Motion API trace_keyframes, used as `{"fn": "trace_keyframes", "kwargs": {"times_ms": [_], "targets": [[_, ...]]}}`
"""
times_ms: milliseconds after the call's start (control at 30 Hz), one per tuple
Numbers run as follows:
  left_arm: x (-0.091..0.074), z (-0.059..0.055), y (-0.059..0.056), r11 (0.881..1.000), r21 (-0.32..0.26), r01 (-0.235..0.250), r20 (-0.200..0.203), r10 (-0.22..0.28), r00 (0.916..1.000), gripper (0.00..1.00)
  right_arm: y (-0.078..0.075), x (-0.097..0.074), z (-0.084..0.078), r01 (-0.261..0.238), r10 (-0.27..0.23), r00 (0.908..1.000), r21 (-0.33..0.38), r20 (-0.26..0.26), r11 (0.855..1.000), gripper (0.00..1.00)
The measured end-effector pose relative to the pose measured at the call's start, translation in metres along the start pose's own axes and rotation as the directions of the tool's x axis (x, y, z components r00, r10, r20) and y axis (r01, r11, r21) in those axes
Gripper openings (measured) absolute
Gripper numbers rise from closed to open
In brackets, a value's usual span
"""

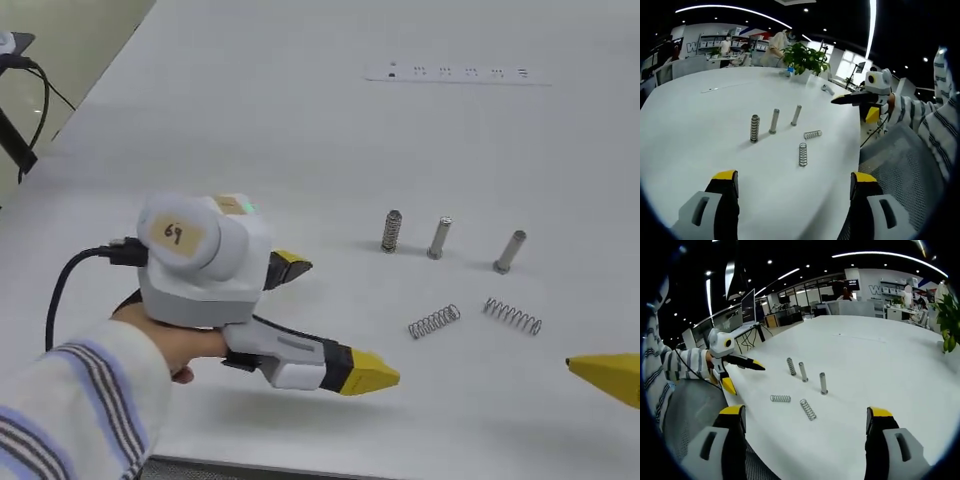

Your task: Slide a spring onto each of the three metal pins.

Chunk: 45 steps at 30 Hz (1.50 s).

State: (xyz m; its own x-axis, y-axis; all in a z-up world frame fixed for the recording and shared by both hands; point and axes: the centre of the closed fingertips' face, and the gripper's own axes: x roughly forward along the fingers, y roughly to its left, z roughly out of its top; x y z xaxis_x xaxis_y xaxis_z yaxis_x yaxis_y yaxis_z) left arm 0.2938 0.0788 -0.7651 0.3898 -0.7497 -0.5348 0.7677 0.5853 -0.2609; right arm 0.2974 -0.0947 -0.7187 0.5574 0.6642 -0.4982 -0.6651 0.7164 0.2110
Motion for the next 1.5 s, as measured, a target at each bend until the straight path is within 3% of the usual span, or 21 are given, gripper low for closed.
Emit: {"fn": "trace_keyframes", "kwargs": {"times_ms": [233,600,800,933,1067,1267,1300,1333,1433,1500], "targets": [[0.02,-0.003,-0.005,0.998,0.055,0.044,-0.059,-0.041,0.9974,0.82,0.001,0.001,0.0,0.0,0.0,1.0,-0.002,-0.003,1.0,0.98],[0.043,0.006,-0.018,0.987,0.147,0.065,-0.053,-0.057,0.9969,0.56,-0.001,0.002,0.001,0.006,-0.007,0.9996,-0.024,-0.028,1.0,0.98],[0.052,0.003,-0.019,0.981,0.179,0.07,-0.074,-0.057,0.9956,0.39,-0.001,0.001,0.003,0.001,-0.002,0.9998,-0.015,-0.019,1.0,0.97],[0.057,0.0,-0.018,0.982,0.175,0.072,-0.082,-0.058,0.995,0.3,-0.001,0.001,0.004,0.003,-0.003,0.9997,-0.02,-0.024,1.0,0.97],[0.06,-0.004,-0.019,0.98,0.186,0.076,-0.104,-0.057,0.993,0.27,-0.002,0.001,0.004,0.004,-0.004,0.9996,-0.026,-0.027,1.0,0.96],[0.064,-0.004,-0.017,0.979,0.189,0.073,-0.103,-0.054,0.9932,0.19,-0.003,0.0,0.002,0.005,-0.006,0.9994,-0.026,-0.035,1.0,0.95],[0.065,-0.004,-0.017,0.98,0.187,0.072,-0.103,-0.054,0.9932,0.19,-0.003,0.0,0.001,0.005,-0.006,0.9993,-0.026,-0.036,1.0,0.95],[0.066,-0.002,-0.02,0.986,0.14,0.087,-0.089,-0.074,0.9932,0.18,-0.003,0.0,0.001,0.005,-0.006,0.9993,-0.026,-0.036,1.0,0.95],[0.067,-0.003,-0.019,0.981,0.18,0.079,-0.103,-0.061,0.9928,0.14,-0.004,0.0,0.0,0.005,-0.006,0.9993,-0.024,-0.036,1.0,0.95],[0.067,-0.004,-0.02,0.981,0.174,0.088,-0.11,-0.07,0.9915,0.13,-0.005,-0.001,0.0,0.005,-0.006,0.9992,-0.025,-0.04,1.0,0.94]]}}
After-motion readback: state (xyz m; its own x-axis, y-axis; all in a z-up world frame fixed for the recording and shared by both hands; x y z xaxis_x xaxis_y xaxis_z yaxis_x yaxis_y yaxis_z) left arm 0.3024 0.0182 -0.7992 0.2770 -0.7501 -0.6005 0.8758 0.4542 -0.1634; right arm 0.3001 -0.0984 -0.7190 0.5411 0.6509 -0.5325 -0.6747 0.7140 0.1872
